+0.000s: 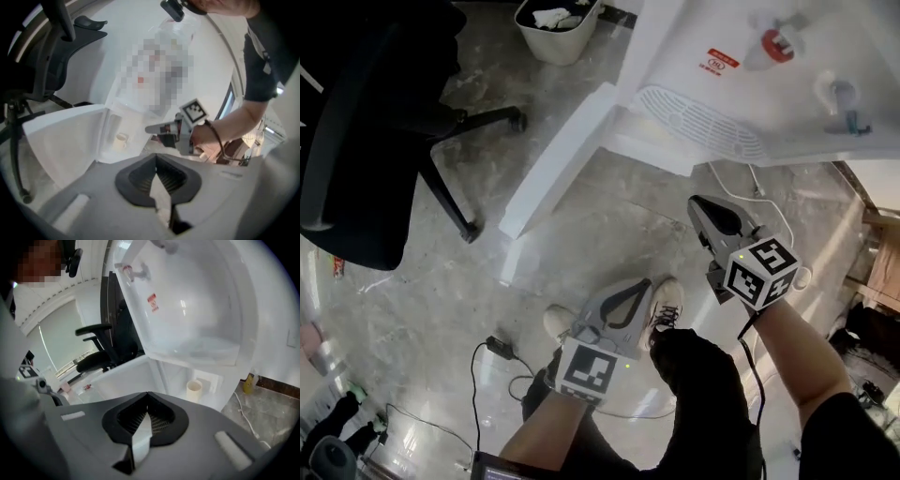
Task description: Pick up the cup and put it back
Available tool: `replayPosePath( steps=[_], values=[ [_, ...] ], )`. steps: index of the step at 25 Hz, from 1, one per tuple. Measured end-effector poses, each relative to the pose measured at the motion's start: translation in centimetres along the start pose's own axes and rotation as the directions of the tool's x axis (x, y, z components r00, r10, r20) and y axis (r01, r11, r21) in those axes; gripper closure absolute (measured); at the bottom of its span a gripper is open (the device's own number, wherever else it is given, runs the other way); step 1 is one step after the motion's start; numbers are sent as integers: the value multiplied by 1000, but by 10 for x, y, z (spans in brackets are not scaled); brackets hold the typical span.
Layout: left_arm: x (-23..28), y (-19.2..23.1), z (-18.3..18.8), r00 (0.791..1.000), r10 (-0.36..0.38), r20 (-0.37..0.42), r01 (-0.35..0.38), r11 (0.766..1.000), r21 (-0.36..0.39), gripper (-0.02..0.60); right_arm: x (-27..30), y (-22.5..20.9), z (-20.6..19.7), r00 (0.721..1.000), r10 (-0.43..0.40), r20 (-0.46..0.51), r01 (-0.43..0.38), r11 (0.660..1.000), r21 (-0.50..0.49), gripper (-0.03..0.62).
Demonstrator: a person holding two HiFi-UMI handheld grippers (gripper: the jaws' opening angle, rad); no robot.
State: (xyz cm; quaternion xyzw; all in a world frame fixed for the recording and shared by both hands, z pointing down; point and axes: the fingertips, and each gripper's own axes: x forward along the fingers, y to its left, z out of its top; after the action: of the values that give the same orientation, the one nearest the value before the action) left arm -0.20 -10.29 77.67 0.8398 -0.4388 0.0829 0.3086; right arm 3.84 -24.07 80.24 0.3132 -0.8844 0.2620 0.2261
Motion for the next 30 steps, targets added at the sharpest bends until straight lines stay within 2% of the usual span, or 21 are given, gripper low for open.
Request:
replayPosePath(
  steps=[2, 6, 8, 11, 13, 15, 19, 23, 27, 30],
  values=[
    [-33, -29, 8, 999, -11, -44, 12, 1000, 13, 578, -38, 34, 18, 1000, 20, -24, -19, 999, 36, 586],
    [-105, -74, 53, 996, -40, -77, 35, 997, -64, 578, -99, 102, 58, 996, 44, -75, -39, 997, 65, 586],
    [-139, -87, 78, 996, -45, -80, 40, 997, -73, 578, -119, 135, 82, 996, 49, -72, -42, 993, 108, 586],
    [-188, -115, 123, 996, -61, -61, 54, 992, -111, 578, -152, 183, 120, 997, 50, -53, -41, 986, 164, 586],
    [-220, -140, 155, 997, -68, -24, 64, 986, -152, 578, -181, 215, 148, 998, 50, -38, -43, 984, 173, 586],
    [-249, -167, 194, 995, -96, 18, 97, 983, -158, 578, -215, 244, 180, 1000, 30, 5, -31, 982, 184, 586],
    [-296, -204, 262, 983, -176, 49, 179, 981, -72, 578, -281, 294, 244, 988, -44, 148, 12, 977, 211, 586],
    [-325, -228, 301, 976, -203, 79, 199, 979, 49, 578, -333, 336, 278, 966, -69, 248, 37, 991, 132, 586],
    [-342, -259, 324, 967, -220, 130, 200, 968, 151, 578, -377, 364, 277, 945, -69, 319, 49, 996, 70, 586],
    [-349, -280, 319, 975, -183, 129, 158, 971, 180, 578, -409, 376, 264, 935, -84, 344, 63, 995, 71, 586]
  ],
)
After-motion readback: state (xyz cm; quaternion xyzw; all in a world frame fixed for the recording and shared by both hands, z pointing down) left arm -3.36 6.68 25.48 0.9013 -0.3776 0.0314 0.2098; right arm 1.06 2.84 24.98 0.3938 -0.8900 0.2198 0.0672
